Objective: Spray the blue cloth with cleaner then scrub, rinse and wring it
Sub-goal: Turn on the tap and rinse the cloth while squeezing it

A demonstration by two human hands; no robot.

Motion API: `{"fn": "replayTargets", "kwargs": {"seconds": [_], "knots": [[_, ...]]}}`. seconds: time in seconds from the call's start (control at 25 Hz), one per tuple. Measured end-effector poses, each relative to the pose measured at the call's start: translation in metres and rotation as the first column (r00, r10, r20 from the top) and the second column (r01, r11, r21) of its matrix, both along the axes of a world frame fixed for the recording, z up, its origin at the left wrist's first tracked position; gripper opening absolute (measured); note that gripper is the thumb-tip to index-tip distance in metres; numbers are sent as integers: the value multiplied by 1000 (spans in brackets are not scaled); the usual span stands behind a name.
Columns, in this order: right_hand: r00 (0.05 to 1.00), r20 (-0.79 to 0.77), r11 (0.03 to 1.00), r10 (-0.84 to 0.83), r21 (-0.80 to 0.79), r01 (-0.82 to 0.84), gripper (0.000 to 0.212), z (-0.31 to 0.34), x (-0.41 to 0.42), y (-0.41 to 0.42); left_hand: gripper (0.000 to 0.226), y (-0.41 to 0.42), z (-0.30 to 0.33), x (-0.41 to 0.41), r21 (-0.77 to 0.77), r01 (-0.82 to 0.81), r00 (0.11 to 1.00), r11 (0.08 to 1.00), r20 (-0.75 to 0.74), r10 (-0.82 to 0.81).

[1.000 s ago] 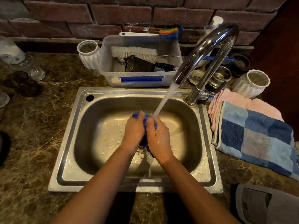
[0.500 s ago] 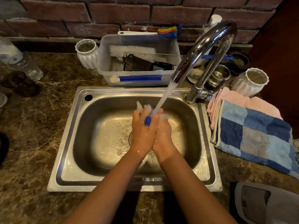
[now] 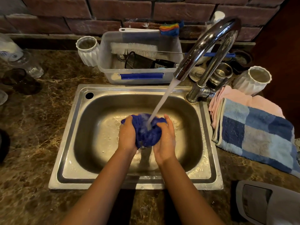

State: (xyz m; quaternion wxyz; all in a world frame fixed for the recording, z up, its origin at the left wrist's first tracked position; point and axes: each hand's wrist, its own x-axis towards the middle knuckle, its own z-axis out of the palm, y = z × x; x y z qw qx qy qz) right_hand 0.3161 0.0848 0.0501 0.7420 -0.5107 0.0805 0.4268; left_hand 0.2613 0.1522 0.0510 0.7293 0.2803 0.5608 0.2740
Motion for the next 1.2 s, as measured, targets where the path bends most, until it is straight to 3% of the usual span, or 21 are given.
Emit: {"fn": "replayTargets", "kwargs": {"seconds": [0.12, 0.16, 0.24, 0.32, 0.4, 0.48, 0.6, 0.68, 0.8, 0.88, 0.96, 1.04, 1.12, 1.2], "knots": [[984, 147, 990, 104, 82, -117, 30, 9, 14, 3, 27, -22, 17, 2, -41, -72, 985, 997, 156, 77], [965, 200, 981, 170, 53, -184, 28, 13, 14, 6, 28, -30, 22, 5, 26, -54, 989, 998, 138, 50], [923, 283, 965, 259, -32, -261, 21, 18, 7, 10, 24, -40, 28, 13, 333, 101, 994, 937, -67, -83], [947, 199, 965, 253, 19, -262, 25, 16, 2, 11, 16, -41, 29, 17, 582, 270, 944, 767, -316, -92], [971, 43, 959, 235, 151, -238, 30, 20, 1, 12, 13, -34, 26, 19, 664, 358, 906, 656, -416, -73], [964, 109, 969, 241, 35, -247, 22, 16, 1, 11, 13, -28, 19, 19, 643, 449, 867, 621, -480, -130], [896, 336, 943, 291, -260, -209, 21, 7, 0, 10, 17, -20, 6, 16, 587, 519, 828, 621, -524, -197], [903, 317, 917, 291, -361, -169, 29, 8, 0, 9, 28, -13, -3, 16, 545, 548, 801, 634, -561, -209], [868, 371, 911, 330, -366, -191, 26, 9, -3, 6, 34, 0, -9, 21, 328, 435, 842, 839, -479, -249], [928, 267, 940, 260, -290, -180, 18, 5, -1, 4, 38, 11, -3, 15, 108, 210, 951, 972, -252, -178], [996, -34, 987, 83, -136, -87, 13, 11, 9, 4, 43, 11, 1, 5, 24, 102, 991, 994, -87, -100], [988, -155, 999, 15, -39, -21, 21, 6, 17, 6, 35, -5, 6, 1, 111, 106, 994, 988, -27, -104], [991, -128, 999, 47, 6, -46, 39, 10, 18, 12, 26, -30, 11, 7, 274, 134, 989, 952, 27, -147], [992, -75, 994, 105, 25, -103, 41, 13, 5, 18, 17, -45, 11, 14, 505, 266, 964, 821, -132, -231]]}}
